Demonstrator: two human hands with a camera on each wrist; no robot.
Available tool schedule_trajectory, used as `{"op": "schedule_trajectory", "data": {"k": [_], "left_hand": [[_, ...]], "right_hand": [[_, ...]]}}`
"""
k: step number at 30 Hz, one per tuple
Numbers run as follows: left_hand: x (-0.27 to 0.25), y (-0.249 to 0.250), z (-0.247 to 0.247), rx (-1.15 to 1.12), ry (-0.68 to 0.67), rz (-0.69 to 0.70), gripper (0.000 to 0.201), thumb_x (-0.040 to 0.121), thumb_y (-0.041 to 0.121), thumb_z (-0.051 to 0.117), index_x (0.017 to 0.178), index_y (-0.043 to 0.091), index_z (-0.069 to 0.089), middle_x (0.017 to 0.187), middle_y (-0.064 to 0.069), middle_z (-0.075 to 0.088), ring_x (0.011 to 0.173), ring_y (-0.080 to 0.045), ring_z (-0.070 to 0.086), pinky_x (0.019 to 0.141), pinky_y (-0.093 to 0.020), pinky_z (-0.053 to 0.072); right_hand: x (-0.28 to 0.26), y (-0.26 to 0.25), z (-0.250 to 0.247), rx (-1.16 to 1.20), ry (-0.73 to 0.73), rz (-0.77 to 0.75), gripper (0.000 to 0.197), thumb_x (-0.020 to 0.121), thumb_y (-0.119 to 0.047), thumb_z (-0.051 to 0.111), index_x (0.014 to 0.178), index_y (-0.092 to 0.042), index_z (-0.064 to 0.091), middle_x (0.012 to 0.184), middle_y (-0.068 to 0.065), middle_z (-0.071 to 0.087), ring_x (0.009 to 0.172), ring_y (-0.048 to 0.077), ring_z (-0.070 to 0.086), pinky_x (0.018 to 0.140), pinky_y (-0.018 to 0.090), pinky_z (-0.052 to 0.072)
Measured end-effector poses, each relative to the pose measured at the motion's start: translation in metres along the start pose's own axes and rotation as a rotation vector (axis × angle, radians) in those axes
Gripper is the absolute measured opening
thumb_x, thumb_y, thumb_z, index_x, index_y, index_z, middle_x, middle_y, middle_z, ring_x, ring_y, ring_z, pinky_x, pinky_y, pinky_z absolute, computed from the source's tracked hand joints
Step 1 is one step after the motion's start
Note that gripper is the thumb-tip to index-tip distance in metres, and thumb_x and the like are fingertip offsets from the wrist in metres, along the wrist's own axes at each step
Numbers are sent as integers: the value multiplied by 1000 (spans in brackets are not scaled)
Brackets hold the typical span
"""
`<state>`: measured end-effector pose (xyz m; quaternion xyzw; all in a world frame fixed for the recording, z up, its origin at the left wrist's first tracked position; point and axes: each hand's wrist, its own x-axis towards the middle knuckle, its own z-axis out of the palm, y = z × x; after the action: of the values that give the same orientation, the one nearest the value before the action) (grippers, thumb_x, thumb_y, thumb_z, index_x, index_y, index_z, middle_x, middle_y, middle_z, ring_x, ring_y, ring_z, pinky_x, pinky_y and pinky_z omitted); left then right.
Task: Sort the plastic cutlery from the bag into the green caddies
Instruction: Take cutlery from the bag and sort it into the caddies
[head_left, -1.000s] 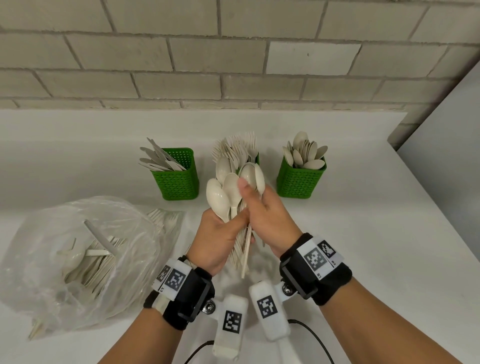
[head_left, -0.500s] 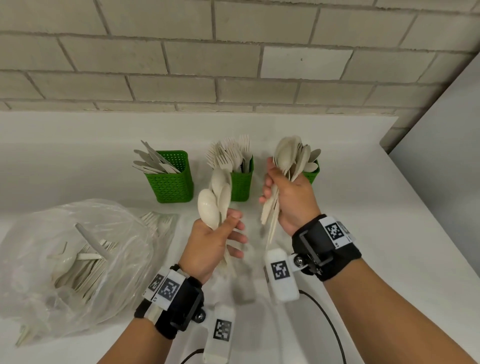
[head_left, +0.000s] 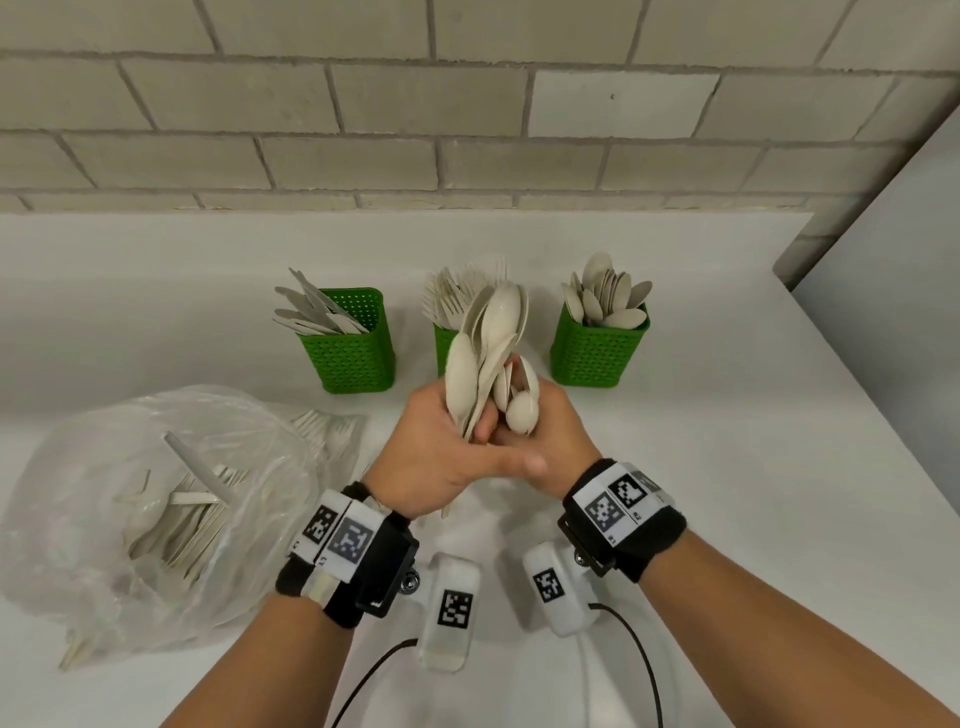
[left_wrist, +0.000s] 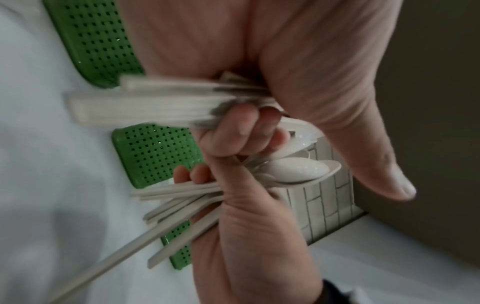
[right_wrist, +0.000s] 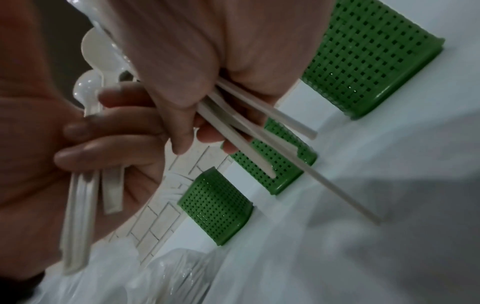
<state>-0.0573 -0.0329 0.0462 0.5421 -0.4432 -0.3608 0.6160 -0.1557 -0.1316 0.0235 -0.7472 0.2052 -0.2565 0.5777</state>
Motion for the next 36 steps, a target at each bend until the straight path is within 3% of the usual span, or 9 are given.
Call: {"op": "schedule_trajectory", "data": {"k": [4,5,10,16,19,23,28,31,36], "left_hand": [[4,-6,1,134,116,-22,28,67,4,86,77,19,64,62,16,65,67,3,62,67,-14,47],[3,-8,1,141,145,-36,26,70,4,84,78,20,66,65,18,67,70,4,64,68,-13,47],[-3,-22,-1,146,119,-110,29,71,2,82,89,22,71,83,9,75,84,-7,70,76,-23,54],[3,-16,1,60,144,-77,31,70,-2,82,90,20,72,87,5,75,89,-9,70,79,-24,54],[2,-10,3,-51,149,-70,39,70,-7,79,103,9,69,82,-1,74,82,-11,70,74,-25,54],[2,-14,-15,-151,208,-131,64,63,-2,85,120,10,57,53,0,33,42,-6,33,44,-15,35],[-10,-32,-17,124,135,-254,43,62,10,90,100,11,68,55,9,49,50,-6,44,52,-18,39],[-14,-36,-14,-20,186,-344,24,70,5,83,88,5,67,51,10,53,38,-3,41,40,-15,35],[-17,-34,-23,-324,156,-369,37,65,3,77,99,7,63,53,3,43,33,-7,27,36,-14,21]], "right_hand": [[2,7,4,-135,-49,68,17,79,-13,64,71,-27,61,75,-4,68,78,16,65,73,39,56],[1,10,4,-200,-87,98,8,76,-22,68,79,-27,63,82,-3,69,84,18,66,77,42,56],[1,23,-3,-566,-176,180,56,54,-60,58,98,-25,63,94,-1,64,86,18,62,77,40,55],[5,17,-1,-472,-138,156,30,68,-46,58,88,-25,65,86,-3,68,82,15,65,73,40,56],[7,7,-6,-407,-139,116,4,72,-33,61,74,-31,64,73,-7,67,71,10,65,62,29,55],[10,-5,-16,-21,70,189,16,77,-9,78,76,-10,62,66,2,64,56,17,64,52,34,56],[17,-21,-20,359,183,220,13,83,-3,72,83,-1,59,65,12,62,44,13,51,48,26,53],[19,-27,-25,422,218,227,14,85,-2,69,79,-3,57,62,14,57,41,13,44,48,27,53],[16,-24,-28,502,288,248,17,85,3,66,74,-4,54,58,10,55,39,11,43,46,25,51]]}}
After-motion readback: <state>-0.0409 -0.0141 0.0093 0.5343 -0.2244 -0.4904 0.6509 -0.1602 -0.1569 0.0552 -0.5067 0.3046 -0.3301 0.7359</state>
